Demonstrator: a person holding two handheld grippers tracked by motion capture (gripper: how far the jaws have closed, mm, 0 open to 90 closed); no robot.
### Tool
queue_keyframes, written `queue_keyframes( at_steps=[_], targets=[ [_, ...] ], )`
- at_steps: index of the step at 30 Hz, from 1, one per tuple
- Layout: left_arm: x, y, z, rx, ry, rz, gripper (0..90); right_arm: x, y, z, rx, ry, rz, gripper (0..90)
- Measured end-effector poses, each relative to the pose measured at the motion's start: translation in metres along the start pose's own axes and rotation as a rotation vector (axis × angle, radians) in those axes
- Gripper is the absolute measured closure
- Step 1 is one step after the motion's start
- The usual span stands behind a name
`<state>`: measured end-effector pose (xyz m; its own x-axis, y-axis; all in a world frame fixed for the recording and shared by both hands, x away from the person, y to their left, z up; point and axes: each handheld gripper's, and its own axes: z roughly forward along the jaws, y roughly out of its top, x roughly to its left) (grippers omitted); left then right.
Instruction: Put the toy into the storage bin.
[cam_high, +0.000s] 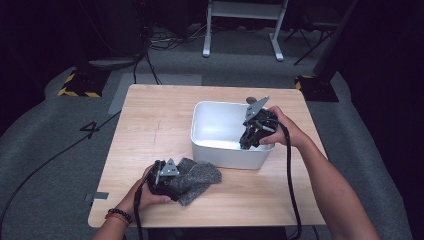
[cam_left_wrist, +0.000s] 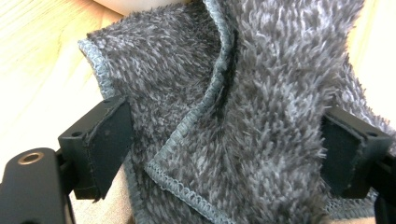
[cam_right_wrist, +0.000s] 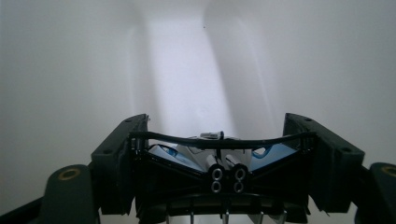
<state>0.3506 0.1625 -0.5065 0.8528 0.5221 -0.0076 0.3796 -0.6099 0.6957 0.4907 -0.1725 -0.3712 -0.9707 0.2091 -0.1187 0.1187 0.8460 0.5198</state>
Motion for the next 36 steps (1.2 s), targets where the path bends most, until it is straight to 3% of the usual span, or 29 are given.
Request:
queue_keyframes(
  at_steps=[4,11,12,16,17,18,19,23,29,36],
  targets=[
    [-0.001,-0.001,0.000,-0.003,0.004,0.001,14.2,-0.001,-0.002,-0.001,-0.004,0.005,-0.008,24.6],
    [-0.001,-0.001,-0.001,-0.002,0.008,-0.003,14.2,-0.006,-0.009,-0.009,0.056,0.023,-0.025,24.5],
    [-0.002,-0.001,-0.001,-0.002,0.008,-0.003,14.2,-0.006,-0.012,-0.013,0.088,0.023,-0.014,24.3],
    [-0.002,-0.001,-0.001,-0.002,0.008,-0.005,14.2,-0.006,-0.015,-0.015,0.124,0.017,0.002,24.1],
    [-0.002,-0.001,-0.001,-0.001,0.008,-0.005,14.2,-0.005,-0.016,-0.017,0.157,0.019,-0.010,24.0],
    [-0.001,-0.001,-0.001,-0.001,0.008,-0.004,14.2,-0.005,-0.016,-0.017,0.157,0.019,-0.010,24.0],
    [-0.001,-0.001,-0.001,-0.002,0.008,-0.005,14.2,-0.004,-0.016,-0.018,0.197,0.004,0.002,23.7],
    [-0.001,-0.001,0.000,-0.002,0.007,-0.003,14.2,-0.004,-0.016,-0.018,0.217,-0.004,0.012,23.7],
    [-0.001,-0.001,0.000,-0.004,0.006,-0.004,14.2,-0.005,-0.018,-0.012,0.314,-0.043,-0.011,24.3],
    [-0.001,-0.001,0.000,-0.003,0.007,-0.003,14.2,-0.006,-0.016,-0.006,0.313,-0.036,0.003,24.2]
  ],
)
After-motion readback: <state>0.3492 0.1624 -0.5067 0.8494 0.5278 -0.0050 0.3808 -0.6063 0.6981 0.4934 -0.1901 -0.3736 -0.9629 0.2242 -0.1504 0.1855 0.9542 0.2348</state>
